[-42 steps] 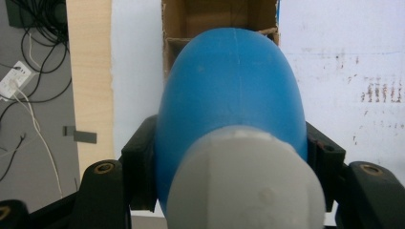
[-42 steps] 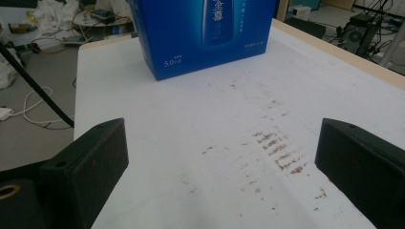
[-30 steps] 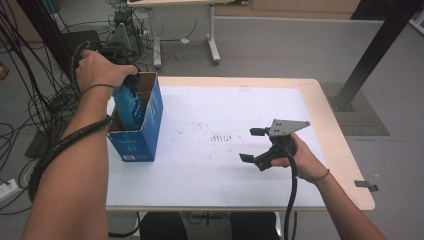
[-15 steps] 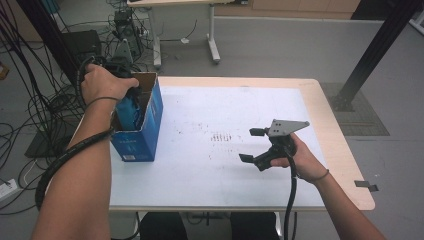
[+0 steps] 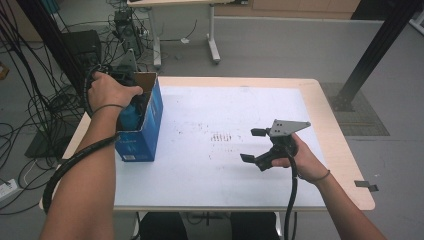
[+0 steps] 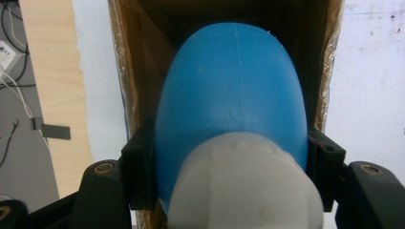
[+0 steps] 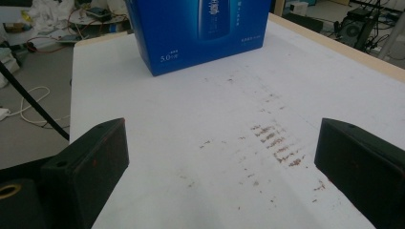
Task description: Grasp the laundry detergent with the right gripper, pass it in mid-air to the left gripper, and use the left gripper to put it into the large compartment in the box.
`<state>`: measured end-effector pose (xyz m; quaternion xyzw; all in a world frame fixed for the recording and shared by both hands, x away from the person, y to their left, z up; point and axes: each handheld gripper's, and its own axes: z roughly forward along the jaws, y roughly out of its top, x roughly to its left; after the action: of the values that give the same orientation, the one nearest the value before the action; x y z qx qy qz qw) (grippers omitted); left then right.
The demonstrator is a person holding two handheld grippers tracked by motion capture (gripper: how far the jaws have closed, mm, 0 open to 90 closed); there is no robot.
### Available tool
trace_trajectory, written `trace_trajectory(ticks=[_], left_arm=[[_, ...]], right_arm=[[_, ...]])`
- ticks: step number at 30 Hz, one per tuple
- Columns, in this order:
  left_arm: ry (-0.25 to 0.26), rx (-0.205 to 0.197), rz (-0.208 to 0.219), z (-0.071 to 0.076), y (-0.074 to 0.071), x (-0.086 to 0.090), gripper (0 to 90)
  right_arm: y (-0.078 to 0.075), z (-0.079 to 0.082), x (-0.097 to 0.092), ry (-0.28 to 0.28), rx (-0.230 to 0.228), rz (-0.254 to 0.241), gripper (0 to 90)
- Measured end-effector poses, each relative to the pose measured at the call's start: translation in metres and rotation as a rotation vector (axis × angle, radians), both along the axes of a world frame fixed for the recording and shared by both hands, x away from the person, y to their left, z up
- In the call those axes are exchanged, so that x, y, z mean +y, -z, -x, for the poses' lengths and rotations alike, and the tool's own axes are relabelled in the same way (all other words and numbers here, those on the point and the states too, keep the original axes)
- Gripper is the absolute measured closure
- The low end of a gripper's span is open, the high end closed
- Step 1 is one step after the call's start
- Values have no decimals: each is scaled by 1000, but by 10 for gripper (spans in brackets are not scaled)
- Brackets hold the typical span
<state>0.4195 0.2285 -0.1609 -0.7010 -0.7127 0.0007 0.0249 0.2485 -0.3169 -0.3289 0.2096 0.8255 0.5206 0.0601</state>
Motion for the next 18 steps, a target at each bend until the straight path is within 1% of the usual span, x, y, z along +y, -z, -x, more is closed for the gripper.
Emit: trace_trajectory(ticks=[4,13,14,18], left_arm=[[0,3,-1,1,6,-1,377],[3,31,-5,-2,20,0,377],[8,40,-5,-3,22,1,377],[9,47,-1,-2,27,3,377]], right_arm=[[0,0,-1,2,0,0,42],[0,0,0,3,0,4,43],[0,0,0,3,1,4,44],[-1,1,1,-1,-2,7,45]])
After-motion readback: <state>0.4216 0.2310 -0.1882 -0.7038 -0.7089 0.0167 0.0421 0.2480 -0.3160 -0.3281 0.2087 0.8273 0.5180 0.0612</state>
